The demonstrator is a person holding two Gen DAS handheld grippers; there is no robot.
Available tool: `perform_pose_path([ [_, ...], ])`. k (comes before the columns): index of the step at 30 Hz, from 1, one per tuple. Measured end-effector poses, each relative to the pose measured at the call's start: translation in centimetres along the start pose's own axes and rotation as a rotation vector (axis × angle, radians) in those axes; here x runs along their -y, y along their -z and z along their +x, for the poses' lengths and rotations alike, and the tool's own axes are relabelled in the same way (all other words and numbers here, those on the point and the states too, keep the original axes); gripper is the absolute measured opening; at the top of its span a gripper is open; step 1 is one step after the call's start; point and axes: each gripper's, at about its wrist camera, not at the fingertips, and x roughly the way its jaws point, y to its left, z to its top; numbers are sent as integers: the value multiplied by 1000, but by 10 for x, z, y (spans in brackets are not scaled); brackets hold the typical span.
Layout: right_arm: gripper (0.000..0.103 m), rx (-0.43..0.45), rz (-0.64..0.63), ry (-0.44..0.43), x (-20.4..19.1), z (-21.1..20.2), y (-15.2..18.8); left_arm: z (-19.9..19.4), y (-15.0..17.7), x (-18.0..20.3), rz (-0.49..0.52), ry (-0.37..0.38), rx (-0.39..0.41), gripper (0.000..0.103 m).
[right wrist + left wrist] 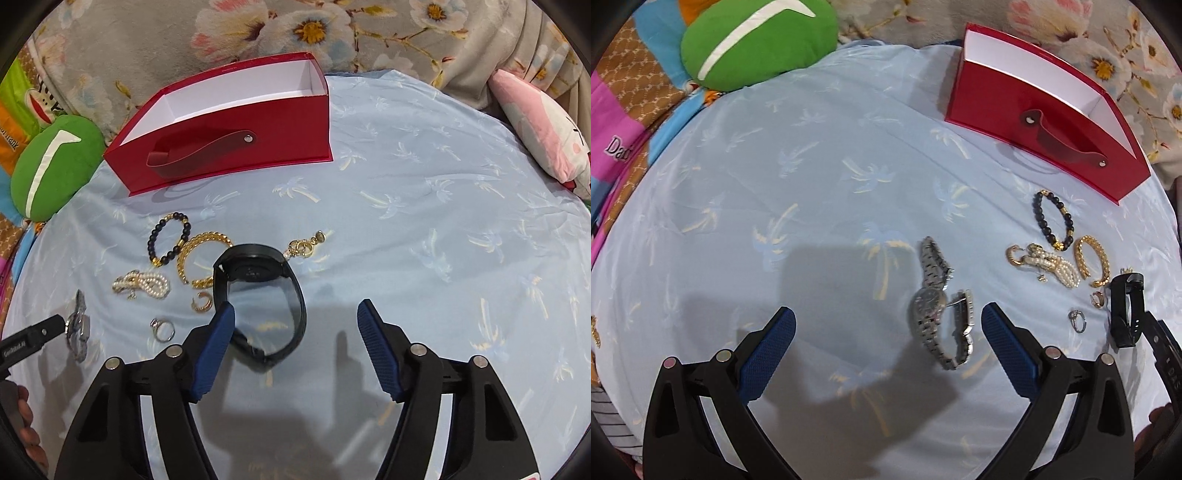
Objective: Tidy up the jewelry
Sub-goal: 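Grasp the silver watch band with the left tool while the right tool grasps the black smartwatch, then carry both items into the red box and open both tools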
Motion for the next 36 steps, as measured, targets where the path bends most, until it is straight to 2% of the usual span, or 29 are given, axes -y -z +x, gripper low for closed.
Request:
perform_pose_path([
  [8,48,-55,10,-5,-1,29,-5,16,-2,25,49,39,-34,96],
  [10,45,-66,11,-8,-1,34,-4,19,-2,29,56,38,-40,89],
  [15,38,-56,-11,9,-3,35,-4,26,1,37,80,18,-44,84],
  [17,28,-56,-10,3,-2,34,-4,24,2,39,87,11,-30,76],
  [21,6,-67,1,-29,-1,33,-3,18,3,40,95,15,-13,45],
  [22,5,-67,3,-40,-1,32,-3,16,3,39,95,21,-13,34],
  [23,4,-66,6,-48,0,30,-2,16,3,38,90,34,-15,30],
  [24,3,-64,6,-54,0,29,-1,15,3,36,85,52,-22,20],
  [29,3,-34,2,-75,-2,11,1,5,8,38,98,120,-30,15],
  [36,3,26,-13,-107,-6,-26,0,-43,7,47,150,166,70,14],
])
